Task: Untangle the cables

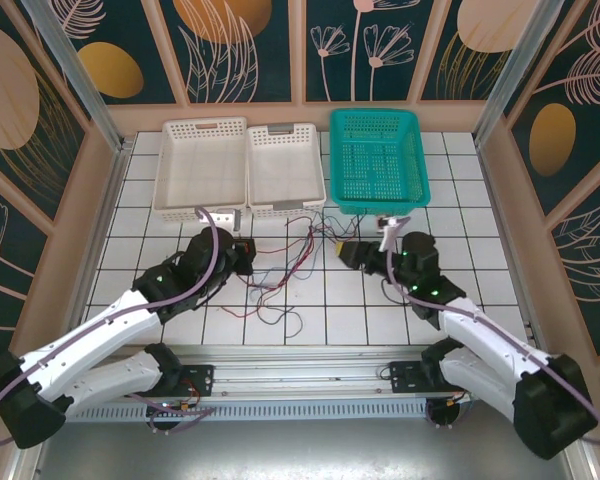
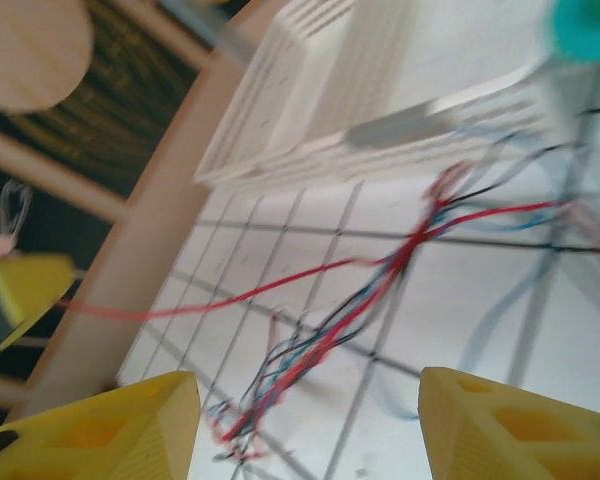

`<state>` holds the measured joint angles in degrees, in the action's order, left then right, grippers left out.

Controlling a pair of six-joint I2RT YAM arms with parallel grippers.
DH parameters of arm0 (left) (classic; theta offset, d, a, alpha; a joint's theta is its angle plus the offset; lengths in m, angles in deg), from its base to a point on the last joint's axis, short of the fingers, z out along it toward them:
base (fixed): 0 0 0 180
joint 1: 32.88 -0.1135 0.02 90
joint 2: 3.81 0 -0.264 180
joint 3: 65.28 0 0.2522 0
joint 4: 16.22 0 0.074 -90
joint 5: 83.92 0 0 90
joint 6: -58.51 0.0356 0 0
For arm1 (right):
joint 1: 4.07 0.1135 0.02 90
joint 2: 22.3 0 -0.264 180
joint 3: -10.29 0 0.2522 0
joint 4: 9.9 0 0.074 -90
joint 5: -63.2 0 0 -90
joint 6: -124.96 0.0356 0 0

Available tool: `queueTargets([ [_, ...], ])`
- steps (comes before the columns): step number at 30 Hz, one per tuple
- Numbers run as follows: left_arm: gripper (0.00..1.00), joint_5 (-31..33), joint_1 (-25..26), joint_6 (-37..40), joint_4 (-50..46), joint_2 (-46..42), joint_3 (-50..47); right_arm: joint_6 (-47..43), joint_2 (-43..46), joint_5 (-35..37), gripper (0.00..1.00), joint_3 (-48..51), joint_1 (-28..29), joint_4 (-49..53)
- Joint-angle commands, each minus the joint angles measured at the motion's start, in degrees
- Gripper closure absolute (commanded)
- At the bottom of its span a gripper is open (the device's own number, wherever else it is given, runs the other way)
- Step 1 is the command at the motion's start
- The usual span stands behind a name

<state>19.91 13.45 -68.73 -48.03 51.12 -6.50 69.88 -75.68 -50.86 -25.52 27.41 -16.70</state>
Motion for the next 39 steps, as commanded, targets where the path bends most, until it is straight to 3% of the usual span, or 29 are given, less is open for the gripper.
queueTargets([
  [1,1.0,-2.8,-0.3,-2.7,7.0,1.1,-0.3,3.4,-4.1,4.3,0.39,1.2,6.3,-11.7],
  [13,1.0,-6.5,-0.1,-7.7,12.8,0.7,-4.8,6.2,-23.7,13.7,0.39,-2.4,14.4,-20.5],
  [22,1.0,-8.1,0.1,-9.2,14.7,-0.6,-6.7,8.5,-33.4,21.2,0.42,-7.0,14.8,-23.3],
  [24,1.0,-8.1,0.1,-9.4,14.6,-1.2,-6.9,8.5,-35.4,22.6,0.49,-8.0,14.8,-22.9],
  [28,1.0,-7.5,0.1,-9.3,13.5,-3.5,-6.9,9.6,-37.7,24.3,0.87,-8.1,14.2,-21.9],
  [30,1.0,-7.0,0.1,-9.0,11.9,-4.9,-6.8,9.9,-37.2,24.7,1.0,-6.9,14.0,-21.0],
  [35,1.0,-2.3,0.1,-6.6,3.8,-9.8,-4.3,10.1,-30.8,30.4,1.0,-1.3,13.3,-16.1],
  [39,1.0,2.6,0.1,-3.2,-3.5,-13.0,-0.1,9.9,-23.7,30.7,1.0,3.5,10.4,-11.8],
])
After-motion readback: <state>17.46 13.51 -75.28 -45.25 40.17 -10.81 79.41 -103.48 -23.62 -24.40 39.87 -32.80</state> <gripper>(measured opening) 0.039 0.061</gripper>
